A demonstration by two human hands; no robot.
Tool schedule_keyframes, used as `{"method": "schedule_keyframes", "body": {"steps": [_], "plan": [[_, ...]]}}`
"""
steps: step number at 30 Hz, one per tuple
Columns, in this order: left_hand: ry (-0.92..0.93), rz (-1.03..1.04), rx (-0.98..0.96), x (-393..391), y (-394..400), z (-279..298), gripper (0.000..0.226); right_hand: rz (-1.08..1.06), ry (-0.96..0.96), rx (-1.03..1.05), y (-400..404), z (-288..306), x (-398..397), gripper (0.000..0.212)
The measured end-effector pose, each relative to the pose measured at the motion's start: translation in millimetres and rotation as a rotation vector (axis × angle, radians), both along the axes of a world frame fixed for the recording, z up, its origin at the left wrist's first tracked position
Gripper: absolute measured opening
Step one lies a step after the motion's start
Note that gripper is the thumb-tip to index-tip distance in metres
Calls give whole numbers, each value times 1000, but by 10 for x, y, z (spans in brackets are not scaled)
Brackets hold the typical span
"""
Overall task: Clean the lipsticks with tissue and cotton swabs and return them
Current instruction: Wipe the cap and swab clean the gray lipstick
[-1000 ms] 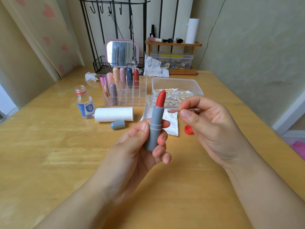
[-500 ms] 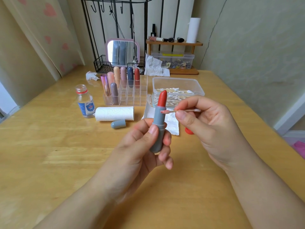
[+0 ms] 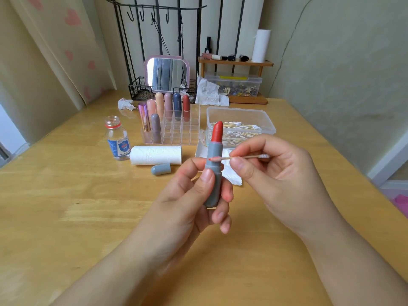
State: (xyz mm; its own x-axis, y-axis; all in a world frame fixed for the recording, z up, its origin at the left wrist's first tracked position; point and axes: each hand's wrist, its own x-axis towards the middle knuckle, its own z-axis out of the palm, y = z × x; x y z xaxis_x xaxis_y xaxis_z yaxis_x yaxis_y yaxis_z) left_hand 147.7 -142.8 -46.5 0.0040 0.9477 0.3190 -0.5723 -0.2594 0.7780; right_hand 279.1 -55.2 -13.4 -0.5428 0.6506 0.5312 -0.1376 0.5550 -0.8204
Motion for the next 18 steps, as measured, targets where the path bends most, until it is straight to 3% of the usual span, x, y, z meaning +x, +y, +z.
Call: {"method": "schedule_keyframes", "body": {"steps": [6,11,15,18], "plan": [[28,97,-92,3,-32,82,20,-11,-20,-20,-41,73,3,7],[-12,181,-172,-86,73,32,25,-88,-149,-154,72,158,45,9],[88,265,-212,-124,102,-19,22,-78,-260,-197,100,76,10,12],[191,357,-257,-149,105,-50,17,-75,-213,-242,88,8,-11,14]]}}
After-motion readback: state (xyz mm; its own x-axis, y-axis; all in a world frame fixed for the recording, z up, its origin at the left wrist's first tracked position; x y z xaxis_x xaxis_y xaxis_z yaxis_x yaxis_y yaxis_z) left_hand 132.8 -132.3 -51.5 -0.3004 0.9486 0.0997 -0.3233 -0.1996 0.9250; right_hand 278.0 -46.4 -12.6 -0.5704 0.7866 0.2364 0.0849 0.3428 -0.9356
